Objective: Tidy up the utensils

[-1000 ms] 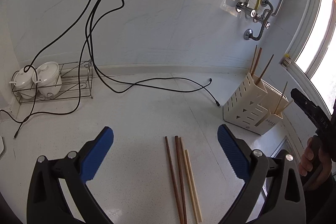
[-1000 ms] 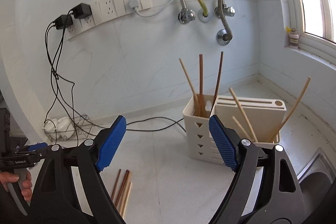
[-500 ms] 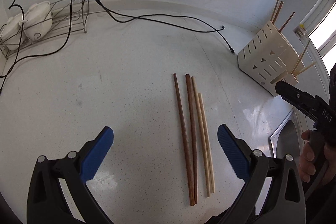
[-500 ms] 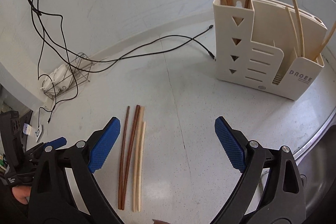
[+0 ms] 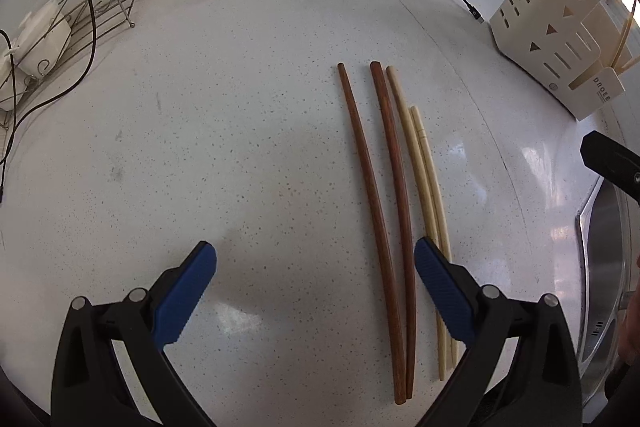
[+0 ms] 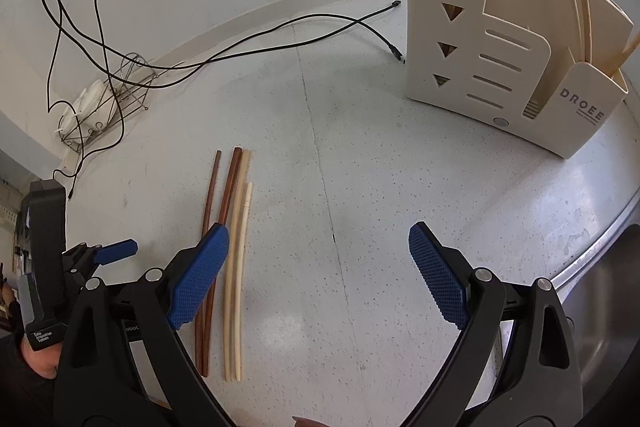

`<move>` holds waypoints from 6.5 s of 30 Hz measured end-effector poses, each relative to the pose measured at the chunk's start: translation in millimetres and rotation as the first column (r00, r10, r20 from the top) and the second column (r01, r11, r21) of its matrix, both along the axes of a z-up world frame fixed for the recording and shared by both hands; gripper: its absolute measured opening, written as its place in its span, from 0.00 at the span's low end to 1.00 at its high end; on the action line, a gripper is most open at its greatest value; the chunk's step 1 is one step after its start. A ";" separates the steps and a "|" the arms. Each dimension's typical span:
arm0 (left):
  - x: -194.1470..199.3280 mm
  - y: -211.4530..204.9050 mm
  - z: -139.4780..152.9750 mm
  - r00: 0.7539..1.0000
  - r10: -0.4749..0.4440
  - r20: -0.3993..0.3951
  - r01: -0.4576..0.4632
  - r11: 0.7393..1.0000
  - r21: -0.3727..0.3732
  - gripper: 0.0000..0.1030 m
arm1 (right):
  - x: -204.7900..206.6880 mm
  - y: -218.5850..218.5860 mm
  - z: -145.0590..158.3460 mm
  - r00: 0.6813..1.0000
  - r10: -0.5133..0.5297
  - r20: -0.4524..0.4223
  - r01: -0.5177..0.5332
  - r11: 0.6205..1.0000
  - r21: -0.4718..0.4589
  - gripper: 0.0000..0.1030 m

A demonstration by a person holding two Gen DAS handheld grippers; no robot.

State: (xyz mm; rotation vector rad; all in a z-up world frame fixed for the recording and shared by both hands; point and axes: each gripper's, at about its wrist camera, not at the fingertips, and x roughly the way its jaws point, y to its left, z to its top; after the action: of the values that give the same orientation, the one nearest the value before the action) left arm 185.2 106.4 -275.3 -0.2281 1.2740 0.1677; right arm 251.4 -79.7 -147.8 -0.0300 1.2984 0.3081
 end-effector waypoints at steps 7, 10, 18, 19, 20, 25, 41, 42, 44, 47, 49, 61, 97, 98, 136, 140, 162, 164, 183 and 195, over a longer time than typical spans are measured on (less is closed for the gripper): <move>7.6 -1.1 -14.6 0.998 0.003 -0.070 0.000 0.999 0.038 0.95 | 1.2 -5.8 3.9 1.000 -0.002 0.010 0.002 1.000 -0.006 0.85; 9.6 0.3 -19.6 0.996 0.010 -0.087 -0.006 0.998 0.054 0.95 | 1.0 -5.7 3.2 1.000 0.004 0.004 -0.004 1.000 -0.010 0.85; 12.4 3.3 -26.0 0.991 -0.003 -0.133 0.010 0.999 0.053 0.95 | -0.7 4.1 -4.3 0.999 0.031 -0.022 -0.032 0.999 -0.013 0.85; 11.3 7.8 -27.4 0.990 0.004 -0.140 0.001 0.999 0.035 0.95 | -0.8 6.2 -5.0 0.999 0.039 -0.025 -0.039 0.999 -0.013 0.85; 10.2 10.0 -27.2 0.990 0.005 -0.140 -0.001 0.999 0.032 0.94 | -0.9 8.8 -6.1 0.998 0.048 -0.029 -0.049 0.999 -0.018 0.85; 4.2 17.2 -23.7 0.989 -0.015 -0.147 0.020 0.999 0.030 0.84 | 1.6 28.8 -16.2 0.991 0.112 -0.070 -0.116 0.992 -0.043 0.85; -6.6 50.2 -13.4 0.987 -0.033 -0.156 0.027 0.999 -0.037 0.13 | 1.6 77.7 -51.9 0.951 0.238 -0.195 -0.269 0.952 -0.149 0.77; -7.9 52.3 -13.6 0.988 -0.027 -0.155 0.019 0.999 -0.051 0.13 | 1.0 79.6 -53.6 0.950 0.241 -0.201 -0.273 0.950 -0.151 0.75; -8.7 55.7 -15.3 0.988 -0.020 -0.155 0.009 0.997 -0.073 0.12 | -0.3 82.8 -56.1 0.947 0.240 -0.211 -0.275 0.949 -0.154 0.73; -10.0 60.8 -15.2 0.988 -0.015 -0.157 0.002 0.997 -0.083 0.12 | -1.2 83.8 -62.2 0.943 0.231 -0.241 -0.273 0.949 -0.158 0.61; -17.5 61.6 -14.4 0.987 -0.009 -0.158 -0.006 0.996 -0.090 0.11 | -1.6 82.1 -66.6 0.938 0.220 -0.267 -0.268 0.950 -0.159 0.53; -41.3 101.9 -14.4 0.982 0.064 -0.178 -0.099 0.975 -0.198 0.11 | -10.9 99.2 -80.4 0.924 0.243 -0.295 -0.311 0.927 -0.211 0.44; -23.1 71.1 -14.7 0.978 0.059 -0.201 -0.105 0.968 -0.228 0.00 | 12.6 77.7 -71.2 0.902 0.246 -0.355 -0.315 0.937 -0.150 0.00; -22.9 71.2 -12.2 0.979 0.053 -0.196 -0.098 0.969 -0.229 0.00 | 14.0 76.2 -69.2 0.903 0.243 -0.353 -0.309 0.940 -0.145 0.00; 5.7 26.9 -19.6 0.975 -0.001 -0.223 -0.041 0.982 -0.185 0.18 | 3.1 108.1 -82.8 0.898 0.242 -0.366 -0.352 0.896 -0.272 0.17; 5.6 28.1 -22.0 0.976 -0.011 -0.217 -0.034 0.979 -0.202 0.08 | 0.2 114.5 -83.2 0.891 0.259 -0.373 -0.372 0.887 -0.272 0.09; -5.0 38.3 -19.5 0.983 -0.013 -0.181 -0.030 0.972 -0.232 0.05 | -0.7 104.9 -76.7 0.877 0.278 -0.391 -0.359 0.921 -0.152 0.04; -6.4 40.6 -18.0 0.985 -0.007 -0.175 -0.034 0.972 -0.232 0.05 | -1.2 105.9 -75.8 0.879 0.276 -0.389 -0.355 0.923 -0.149 0.04; -2.1 54.7 -19.1 0.988 0.025 -0.152 -0.064 0.963 -0.260 0.05 | 3.7 76.5 -62.5 0.901 0.233 -0.367 -0.294 0.948 -0.121 0.04; 14.7 42.6 -27.2 0.964 0.009 -0.267 -0.064 0.978 -0.198 0.06 | 4.4 66.9 -56.0 0.909 0.220 -0.354 -0.272 0.957 -0.103 0.04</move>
State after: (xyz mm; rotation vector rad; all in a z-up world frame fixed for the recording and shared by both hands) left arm 199.9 149.0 -302.5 -0.4172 1.5561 0.1001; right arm 255.9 -12.8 -203.8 -0.2831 1.6643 0.4453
